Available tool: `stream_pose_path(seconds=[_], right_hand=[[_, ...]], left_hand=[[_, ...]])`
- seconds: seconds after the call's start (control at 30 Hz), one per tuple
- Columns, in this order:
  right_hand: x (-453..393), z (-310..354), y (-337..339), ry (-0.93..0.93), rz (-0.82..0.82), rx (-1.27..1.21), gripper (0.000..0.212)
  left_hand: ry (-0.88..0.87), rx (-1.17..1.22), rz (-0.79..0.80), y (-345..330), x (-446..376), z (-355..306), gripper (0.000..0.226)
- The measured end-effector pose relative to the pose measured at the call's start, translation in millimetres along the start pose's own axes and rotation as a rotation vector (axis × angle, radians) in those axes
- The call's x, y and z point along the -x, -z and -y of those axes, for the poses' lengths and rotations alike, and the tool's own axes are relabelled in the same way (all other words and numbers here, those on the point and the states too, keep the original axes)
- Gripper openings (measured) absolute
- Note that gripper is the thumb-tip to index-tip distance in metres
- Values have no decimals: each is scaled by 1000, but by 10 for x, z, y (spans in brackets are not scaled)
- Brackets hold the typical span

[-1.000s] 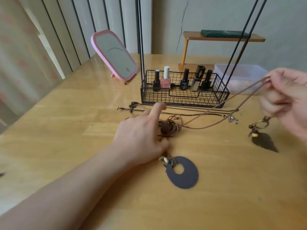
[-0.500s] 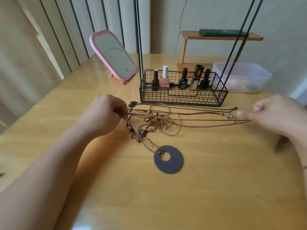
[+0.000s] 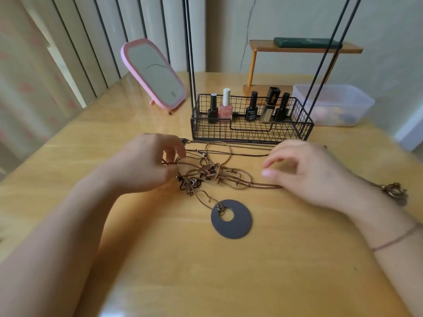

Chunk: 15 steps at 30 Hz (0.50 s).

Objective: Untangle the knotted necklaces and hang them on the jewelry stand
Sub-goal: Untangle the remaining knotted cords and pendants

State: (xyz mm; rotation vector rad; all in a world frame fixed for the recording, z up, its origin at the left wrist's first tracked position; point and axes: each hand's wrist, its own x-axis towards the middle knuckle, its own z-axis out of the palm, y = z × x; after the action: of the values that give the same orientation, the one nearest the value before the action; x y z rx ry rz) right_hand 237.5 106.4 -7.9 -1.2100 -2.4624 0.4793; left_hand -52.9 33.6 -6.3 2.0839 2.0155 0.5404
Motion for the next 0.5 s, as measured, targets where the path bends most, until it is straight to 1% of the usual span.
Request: stream_pose_path(seconds=[0.07, 0.1, 0.2, 0.3, 0.37, 0.43, 0.5], right_hand=[[-6, 43, -179, 30, 51, 52, 25], [-10, 42, -234, 26, 59, 72, 26], [-37, 54, -292, 35, 16, 45, 10], [-62, 33, -301, 27, 40, 77, 14], [-44, 5, -250, 20, 38, 22, 16], [-17, -10, -176, 8, 22, -73, 18], [-3, -10, -120, 6, -2, -100, 17]], left_hand=[[-36, 6, 2, -34, -14, 11, 27], [-45, 20, 8, -42, -17, 15, 29], [-47, 147, 4, -17, -20, 4, 24], [-12, 364, 9, 9, -25, -7, 20], [24, 459, 22, 10, -27, -5, 19], [61, 466, 37, -3, -30, 9, 17], [73, 435, 53, -19, -31, 13, 14]])
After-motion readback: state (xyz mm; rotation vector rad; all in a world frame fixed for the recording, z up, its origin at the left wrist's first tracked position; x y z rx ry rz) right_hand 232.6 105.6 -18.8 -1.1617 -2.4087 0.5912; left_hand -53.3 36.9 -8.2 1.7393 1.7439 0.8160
